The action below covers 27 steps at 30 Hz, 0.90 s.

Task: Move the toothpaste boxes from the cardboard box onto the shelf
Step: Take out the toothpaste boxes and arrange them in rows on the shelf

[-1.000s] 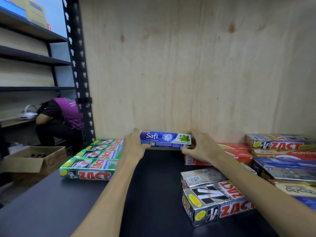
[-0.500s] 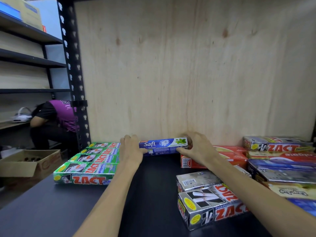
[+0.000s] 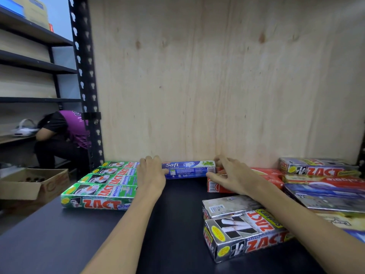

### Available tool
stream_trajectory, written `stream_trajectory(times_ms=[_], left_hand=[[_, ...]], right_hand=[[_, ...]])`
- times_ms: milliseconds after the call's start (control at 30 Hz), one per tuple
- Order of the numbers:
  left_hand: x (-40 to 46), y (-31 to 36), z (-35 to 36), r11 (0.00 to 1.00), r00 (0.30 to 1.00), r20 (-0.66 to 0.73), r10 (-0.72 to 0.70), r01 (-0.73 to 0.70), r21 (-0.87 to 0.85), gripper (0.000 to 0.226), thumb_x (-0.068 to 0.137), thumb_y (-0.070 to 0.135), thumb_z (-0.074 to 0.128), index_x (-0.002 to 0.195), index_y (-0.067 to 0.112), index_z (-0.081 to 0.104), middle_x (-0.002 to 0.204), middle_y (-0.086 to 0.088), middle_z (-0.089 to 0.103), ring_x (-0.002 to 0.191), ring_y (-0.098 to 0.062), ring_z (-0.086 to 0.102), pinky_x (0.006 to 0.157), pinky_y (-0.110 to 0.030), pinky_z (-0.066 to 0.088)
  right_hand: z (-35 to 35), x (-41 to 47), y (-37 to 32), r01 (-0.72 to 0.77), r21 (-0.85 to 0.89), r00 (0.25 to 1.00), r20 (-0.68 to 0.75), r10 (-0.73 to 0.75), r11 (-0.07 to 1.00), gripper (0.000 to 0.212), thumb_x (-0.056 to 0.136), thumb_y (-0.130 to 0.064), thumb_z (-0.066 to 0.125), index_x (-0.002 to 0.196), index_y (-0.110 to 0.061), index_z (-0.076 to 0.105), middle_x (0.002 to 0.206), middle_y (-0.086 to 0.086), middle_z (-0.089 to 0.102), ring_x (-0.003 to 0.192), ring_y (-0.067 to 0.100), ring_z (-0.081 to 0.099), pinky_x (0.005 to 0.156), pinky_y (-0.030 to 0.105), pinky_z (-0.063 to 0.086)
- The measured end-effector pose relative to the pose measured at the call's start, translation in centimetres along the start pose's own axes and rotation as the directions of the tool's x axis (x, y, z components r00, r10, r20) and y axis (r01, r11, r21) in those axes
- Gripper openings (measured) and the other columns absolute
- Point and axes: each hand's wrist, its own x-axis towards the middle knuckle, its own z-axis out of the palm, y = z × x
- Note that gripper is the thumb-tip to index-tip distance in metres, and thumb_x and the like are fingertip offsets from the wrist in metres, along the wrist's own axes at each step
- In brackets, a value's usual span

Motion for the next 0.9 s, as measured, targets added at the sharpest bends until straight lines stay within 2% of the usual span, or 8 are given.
stream_trajectory(times_ms=[133, 233, 333, 400, 467, 567, 667, 900], left_hand=[[-0.1, 0.0, 0.1, 1.000, 1.000, -0.013, 0.014, -0.014, -0.012, 0.032, 0.098, 0.037, 0.062, 0.114, 0.009, 0.059, 0.118, -0.012, 0.060, 0.112, -0.029, 0.051, 0.085, -0.036, 0.039], [-0.2, 0.1, 0.2, 0.997, 0.997, -0.023, 0.069, -0.068, 0.048, 0.029, 0.099, 0.030, 0.061, 0.123, 0.014, 0.058, 0.125, -0.009, 0.057, 0.118, -0.028, 0.048, 0.093, -0.037, 0.038], [-0.2, 0.6, 0.7, 0.968, 0.965, -0.071, 0.252, -0.252, 0.008, 0.039, 0.094, 0.021, 0.066, 0.132, 0.023, 0.058, 0.128, -0.002, 0.055, 0.121, -0.024, 0.046, 0.099, -0.035, 0.033], [-0.5, 1.1, 0.8, 0.918, 0.920, -0.065, 0.386, -0.390, -0.074, 0.042, 0.091, 0.025, 0.070, 0.132, 0.026, 0.061, 0.126, 0.002, 0.057, 0.120, -0.023, 0.048, 0.101, -0.034, 0.034], [-0.8, 1.6, 1.1, 0.877, 0.885, -0.030, 0.465, -0.465, -0.123, 0.042, 0.092, 0.026, 0.070, 0.134, 0.026, 0.062, 0.126, 0.003, 0.059, 0.119, -0.022, 0.051, 0.102, -0.034, 0.037], [-0.9, 1.4, 1.7, 0.869, 0.881, -0.024, 0.473, -0.471, -0.154, 0.036, 0.094, 0.021, 0.067, 0.130, 0.025, 0.064, 0.123, 0.001, 0.062, 0.116, -0.022, 0.054, 0.099, -0.033, 0.041], [-1.0, 1.2, 2.0, 0.873, 0.888, -0.022, 0.460, -0.456, -0.172, 0.031, 0.094, 0.020, 0.067, 0.124, 0.025, 0.066, 0.119, 0.001, 0.062, 0.114, -0.022, 0.054, 0.098, -0.034, 0.043], [-1.0, 1.4, 2.5, 0.909, 0.927, -0.058, 0.372, -0.376, -0.180, 0.030, 0.091, 0.024, 0.072, 0.120, 0.018, 0.065, 0.118, -0.001, 0.061, 0.114, -0.023, 0.053, 0.097, -0.036, 0.044]], right_hand=[[-0.2, 0.0, 0.5, -0.009, -0.001, 1.000, 0.018, 0.010, 1.000, 0.076, 0.078, -0.086, 0.038, 0.130, -0.030, 0.049, 0.133, -0.004, 0.065, 0.118, 0.017, 0.063, 0.101, 0.046, 0.050], [-0.4, 0.0, 0.7, -0.015, -0.029, 0.998, 0.053, 0.016, 0.999, 0.079, 0.078, -0.089, 0.033, 0.132, -0.033, 0.049, 0.136, -0.007, 0.063, 0.121, 0.015, 0.062, 0.102, 0.047, 0.049], [-0.7, -0.1, 0.7, -0.021, -0.049, 0.997, 0.075, 0.025, 0.999, 0.074, 0.080, -0.087, 0.034, 0.129, -0.035, 0.049, 0.135, -0.009, 0.062, 0.121, 0.016, 0.061, 0.102, 0.048, 0.047], [-0.8, -0.2, 0.7, -0.028, -0.026, 0.996, 0.087, 0.030, 0.999, 0.071, 0.080, -0.086, 0.038, 0.130, -0.037, 0.048, 0.136, -0.010, 0.062, 0.122, 0.015, 0.060, 0.103, 0.048, 0.047], [-0.9, -0.3, 0.7, -0.033, 0.020, 0.995, 0.094, 0.031, 0.999, 0.071, 0.079, -0.086, 0.041, 0.131, -0.037, 0.048, 0.137, -0.011, 0.061, 0.122, 0.014, 0.059, 0.103, 0.048, 0.048], [-1.1, -0.5, 0.8, -0.045, 0.072, 0.995, 0.097, 0.038, 0.996, 0.074, 0.080, -0.083, 0.048, 0.136, -0.035, 0.048, 0.141, -0.008, 0.059, 0.127, 0.015, 0.057, 0.105, 0.046, 0.047], [-1.2, -0.5, 0.9, -0.045, 0.047, 0.994, 0.099, 0.041, 0.998, 0.077, 0.086, -0.075, 0.053, 0.145, -0.026, 0.043, 0.149, -0.002, 0.052, 0.133, 0.020, 0.051, 0.110, 0.045, 0.042], [-1.0, -0.6, 0.8, -0.080, 0.072, 0.992, 0.105, 0.073, 0.994, 0.074, 0.089, -0.066, 0.060, 0.147, -0.023, 0.043, 0.149, 0.002, 0.050, 0.134, 0.021, 0.049, 0.112, 0.039, 0.040]])
